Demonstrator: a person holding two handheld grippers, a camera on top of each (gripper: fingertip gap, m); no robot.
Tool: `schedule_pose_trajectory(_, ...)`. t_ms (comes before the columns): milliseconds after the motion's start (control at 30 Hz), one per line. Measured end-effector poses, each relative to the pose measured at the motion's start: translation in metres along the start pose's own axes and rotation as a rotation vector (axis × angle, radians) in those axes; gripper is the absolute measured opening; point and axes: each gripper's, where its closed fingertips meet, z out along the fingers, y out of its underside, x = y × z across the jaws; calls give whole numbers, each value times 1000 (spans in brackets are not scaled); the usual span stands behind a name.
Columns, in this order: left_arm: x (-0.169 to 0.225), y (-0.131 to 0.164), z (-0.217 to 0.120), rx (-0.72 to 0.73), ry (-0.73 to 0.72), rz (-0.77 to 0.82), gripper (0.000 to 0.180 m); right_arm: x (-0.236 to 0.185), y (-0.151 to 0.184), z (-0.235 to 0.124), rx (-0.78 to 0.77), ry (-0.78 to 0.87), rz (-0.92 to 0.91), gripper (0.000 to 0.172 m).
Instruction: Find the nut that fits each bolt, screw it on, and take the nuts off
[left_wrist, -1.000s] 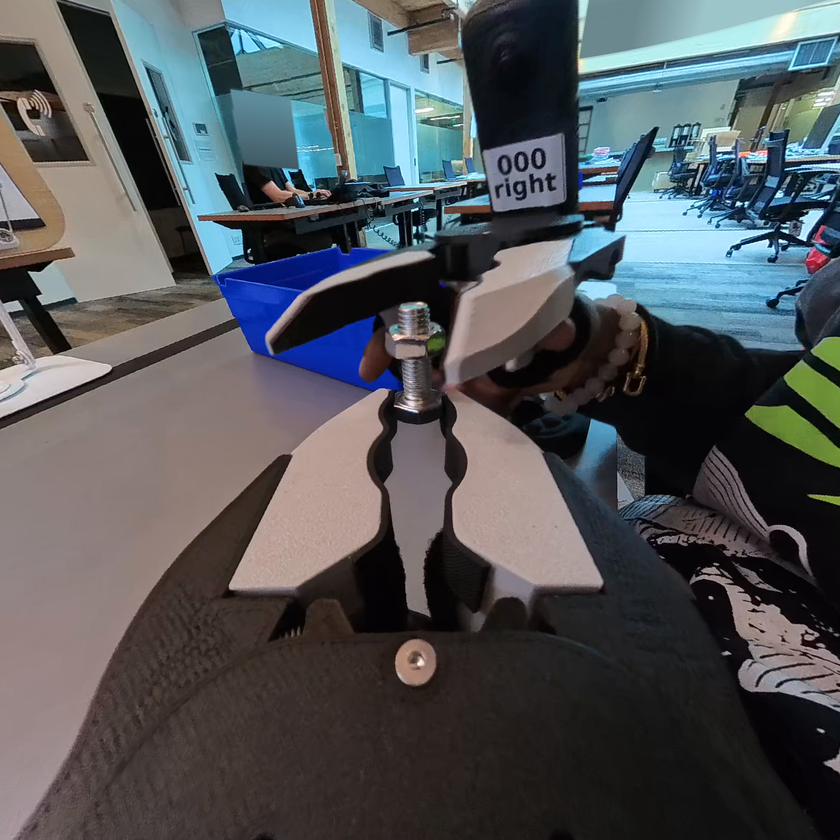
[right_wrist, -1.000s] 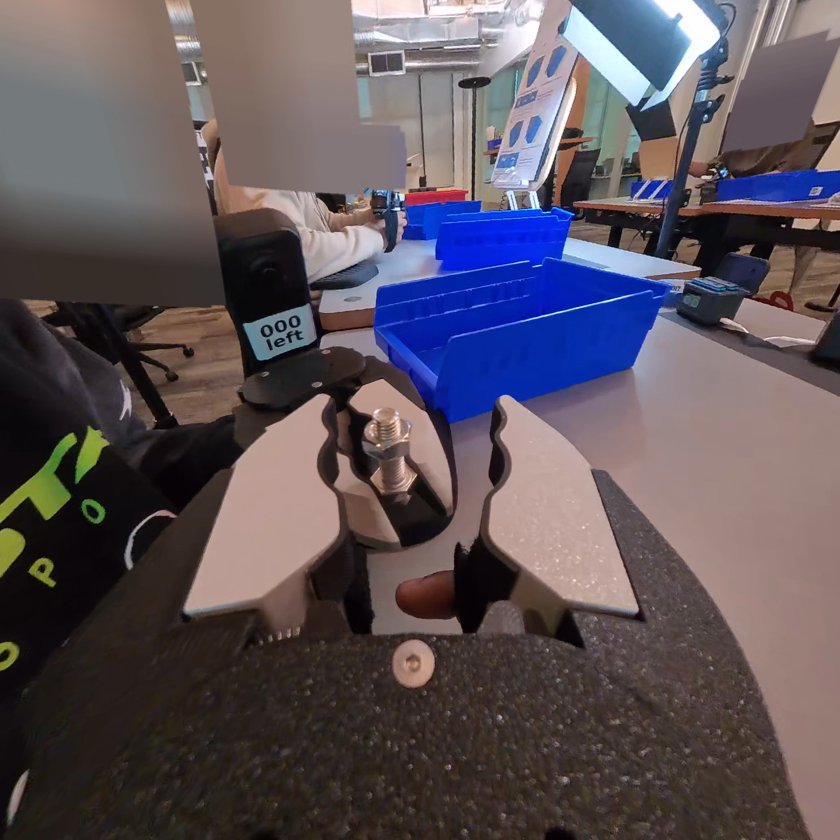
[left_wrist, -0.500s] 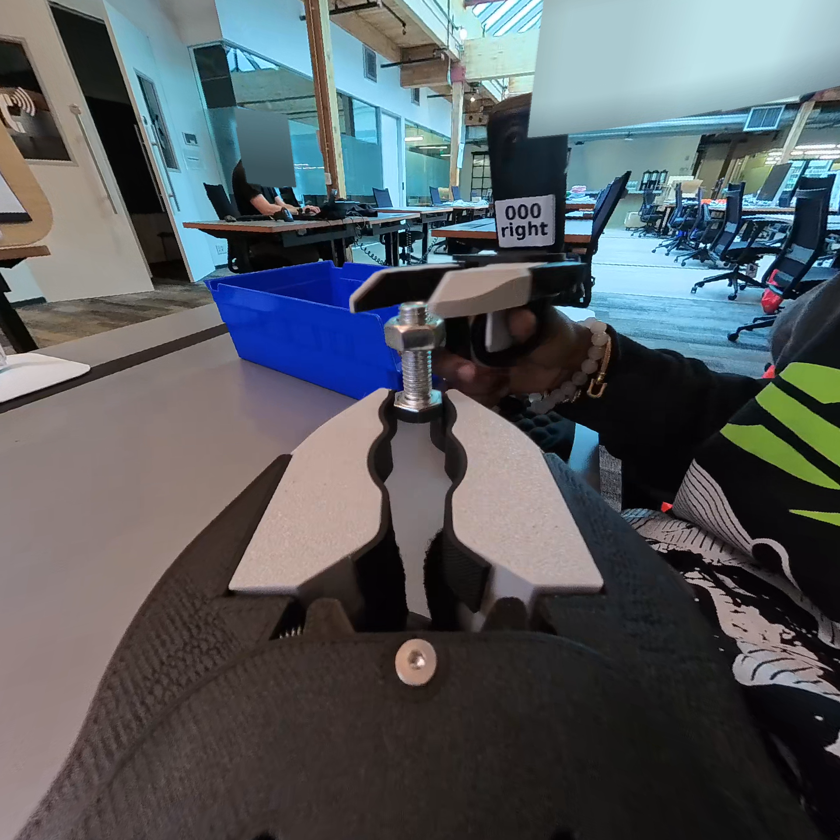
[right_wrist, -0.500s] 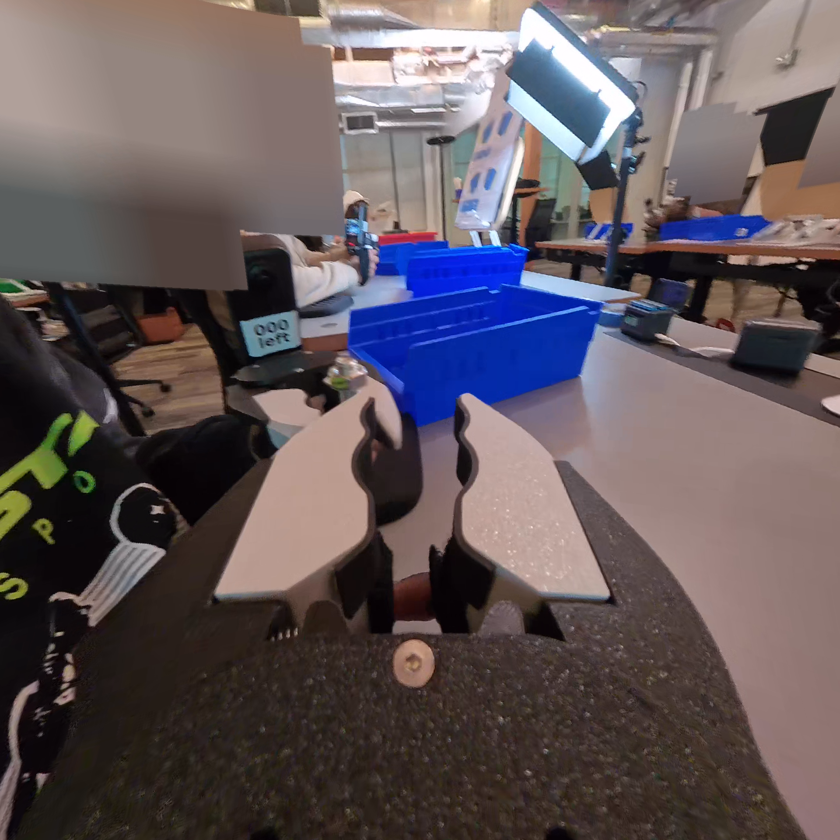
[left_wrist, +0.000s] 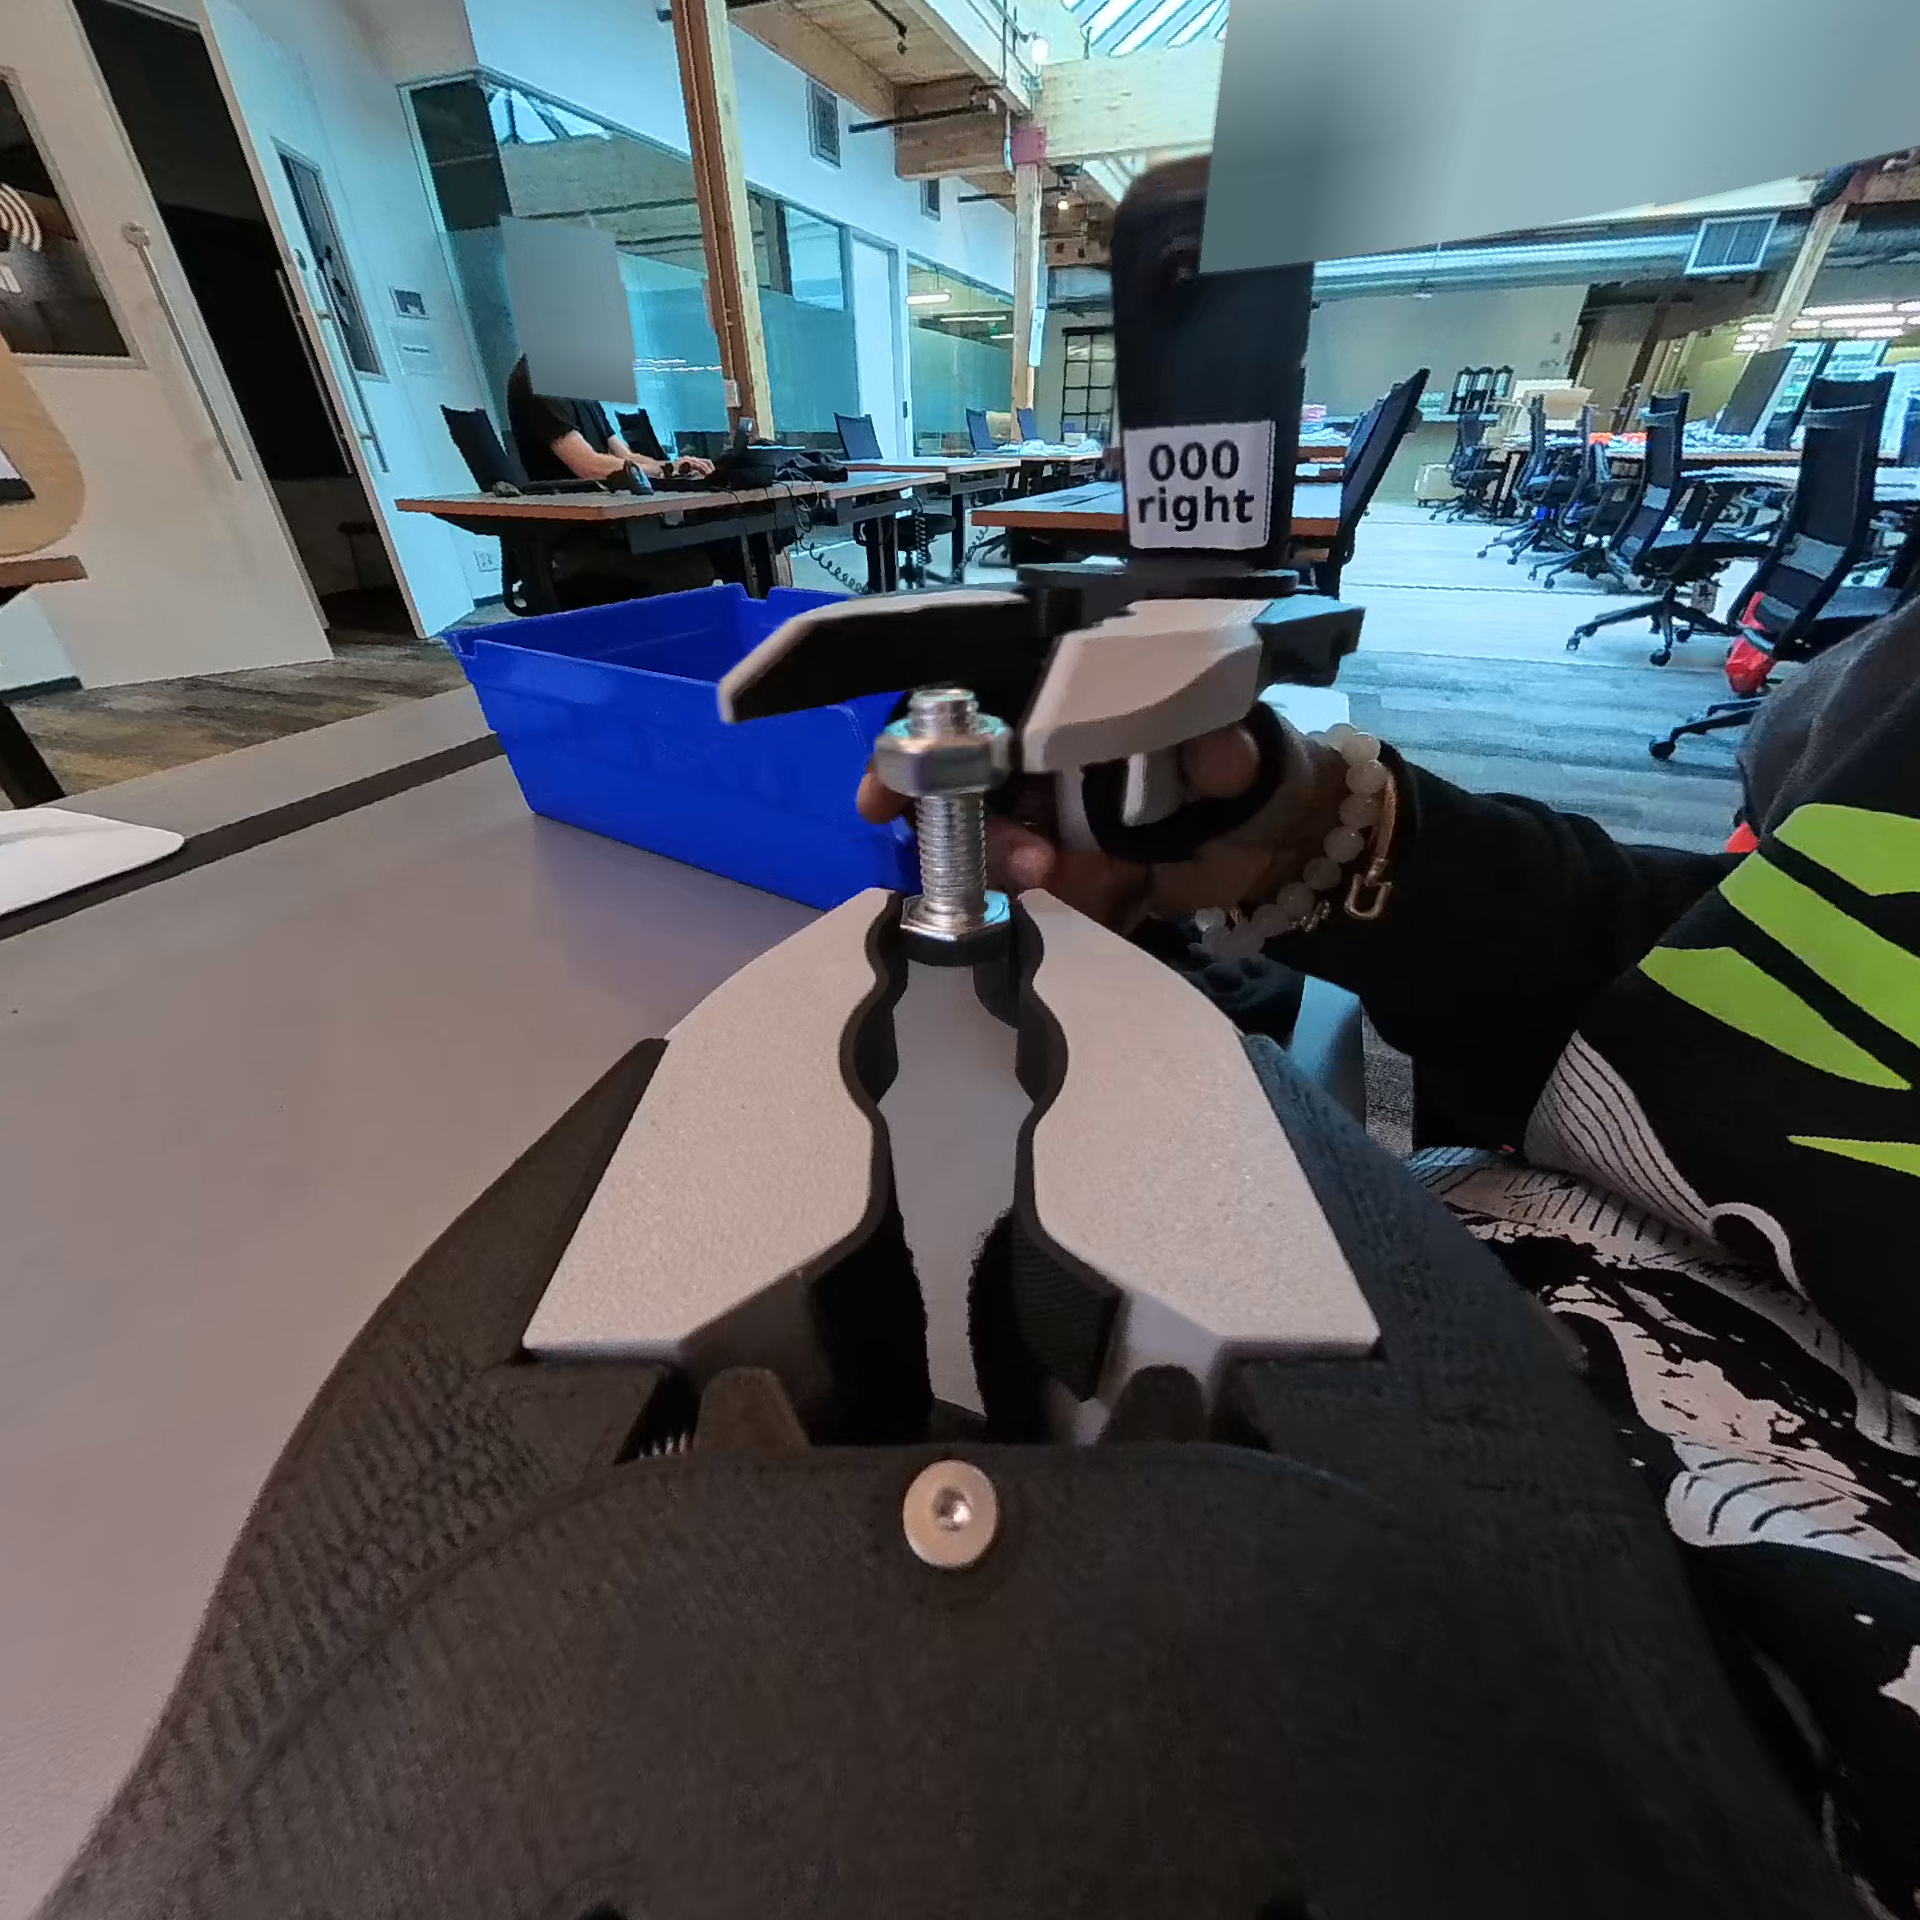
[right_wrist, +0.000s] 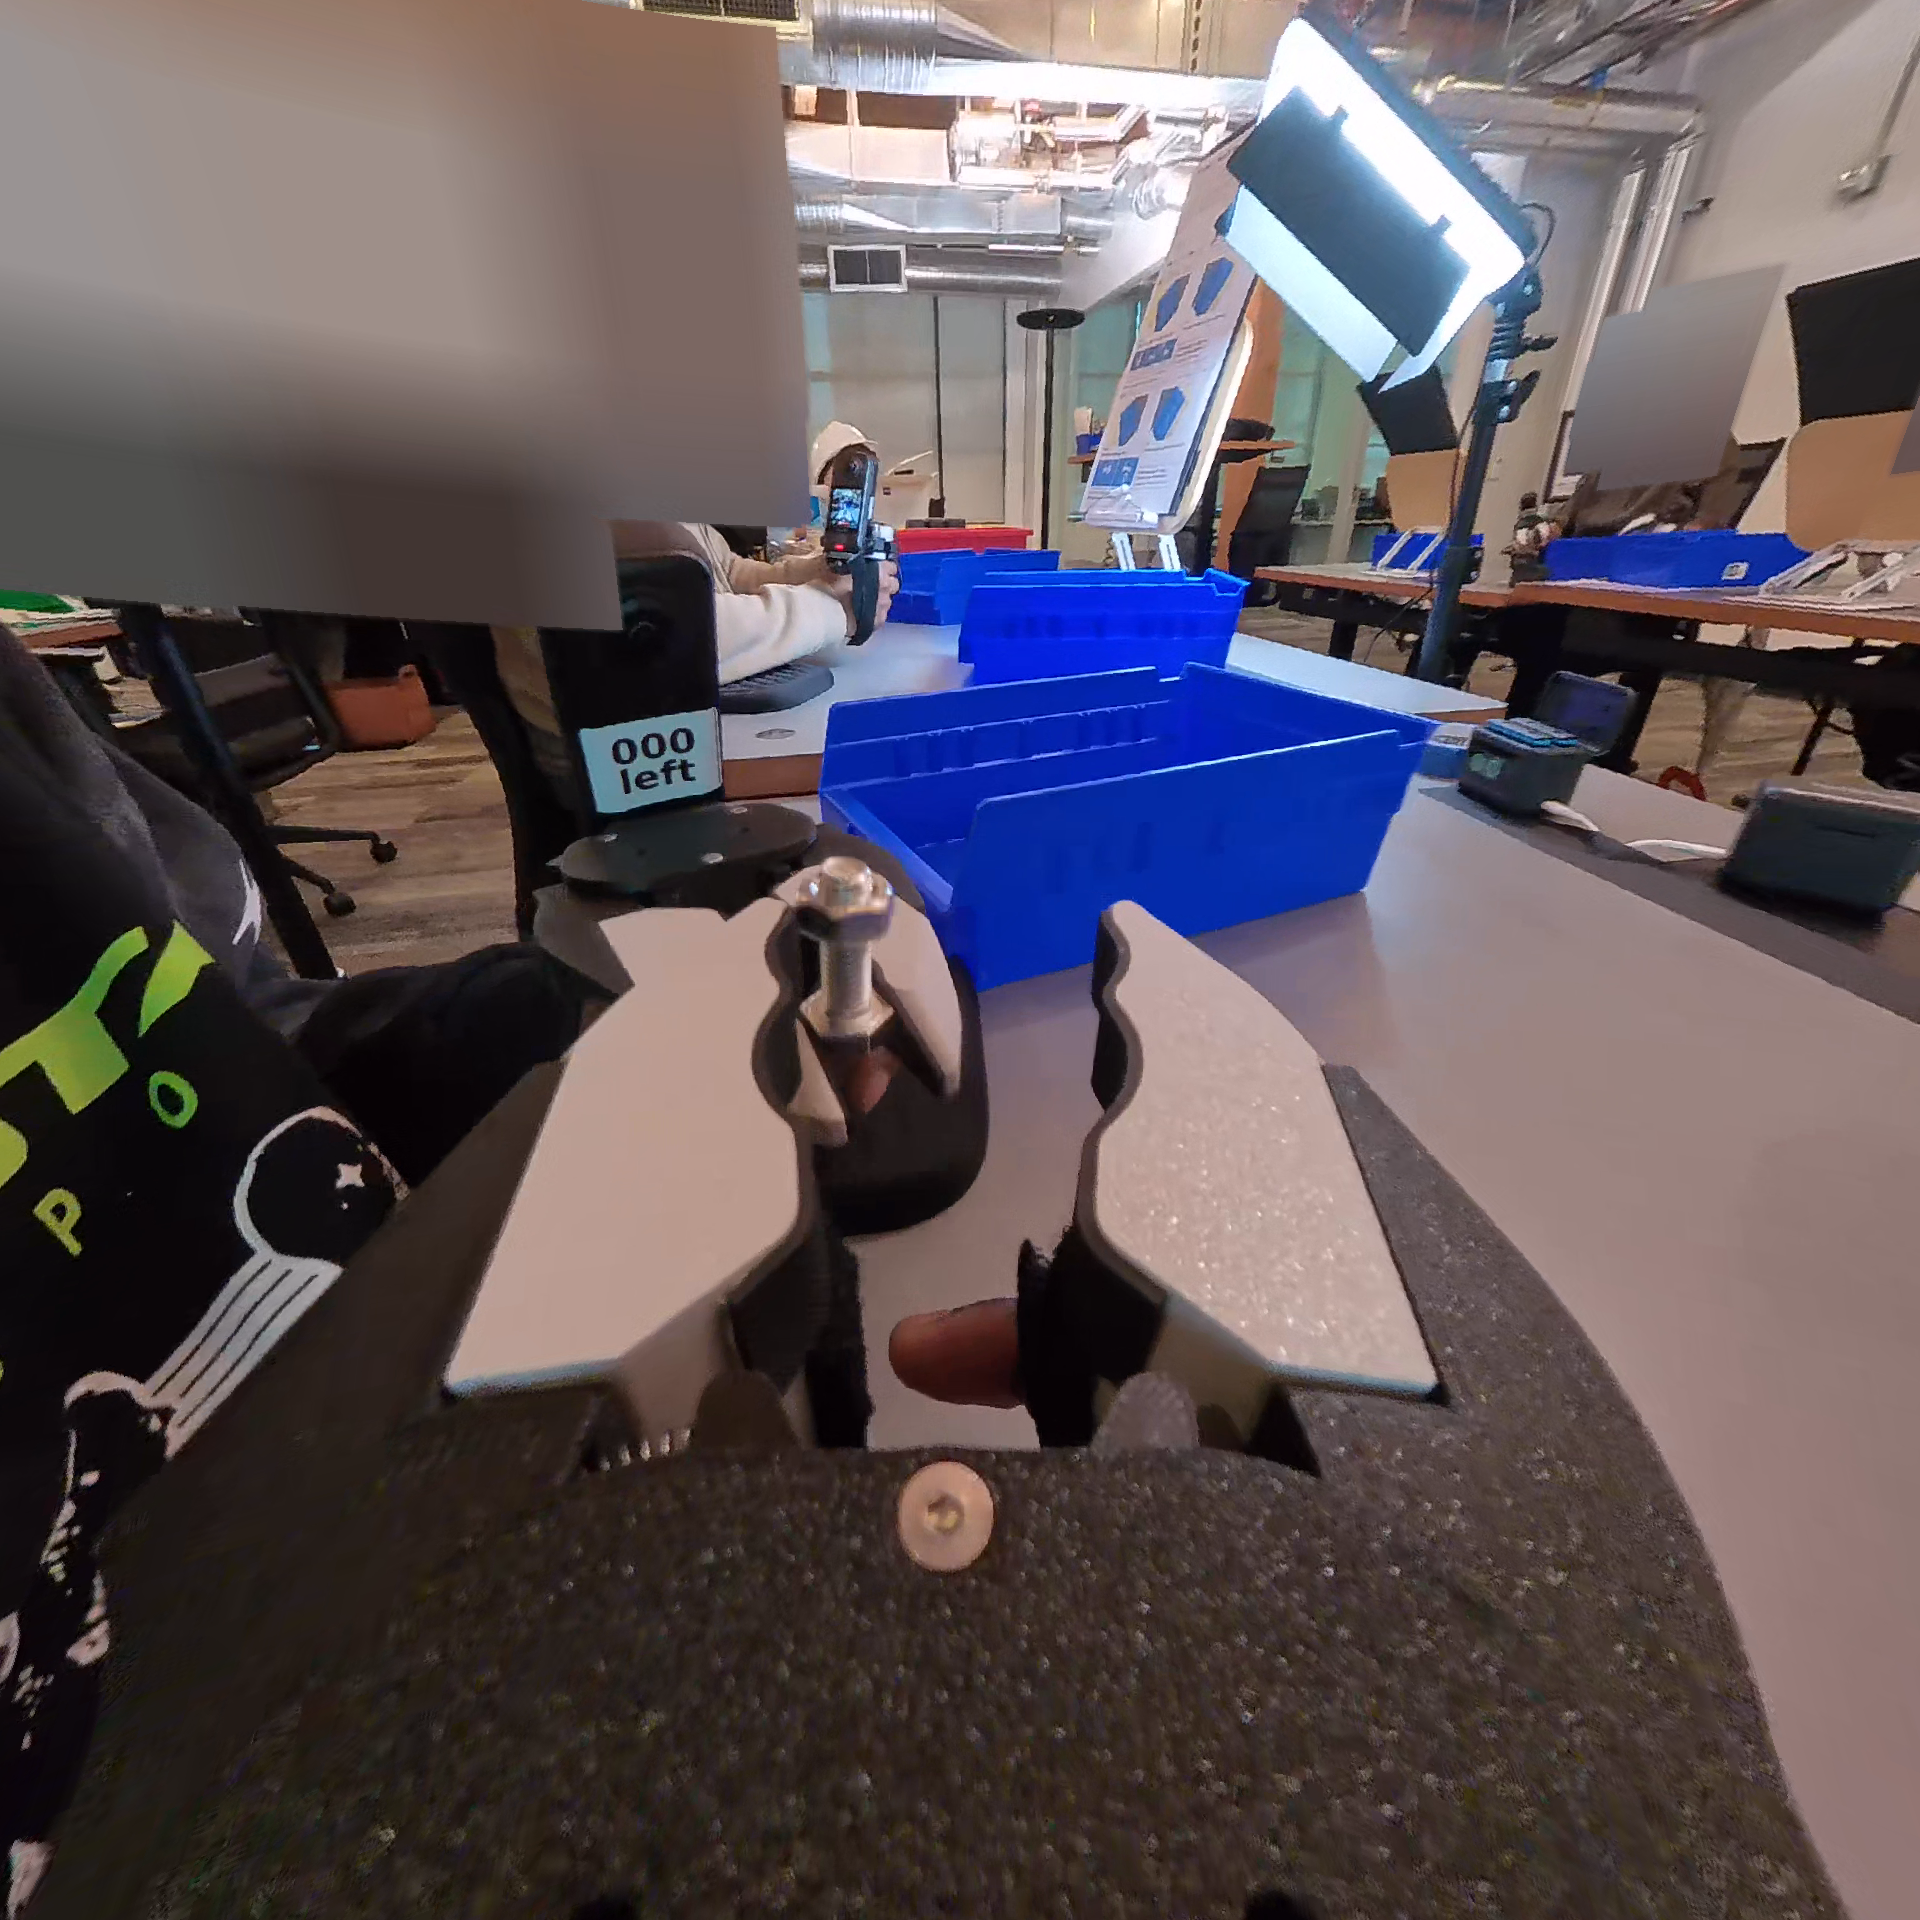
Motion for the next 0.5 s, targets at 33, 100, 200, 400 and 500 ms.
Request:
schedule_pose_trajectory(33,0,-1,-1,5,6,-3,18,9,0,-7,4,47,3,40)
schedule_pose_trajectory(100,1,-1,-1,7,8,0,18,40,7,-24,-22,221,21,16)
schedule_pose_trajectory(200,1,0,0,1,9,-1,18,42,9,-33,-20,219,43,12)
schedule_pose_trajectory(400,1,1,0,-5,13,1,18,-1,-6,-14,78,-19,68,50)
schedule_pose_trajectory(500,3,3,1,-15,17,9,18,-16,-6,5,59,-70,66,64)
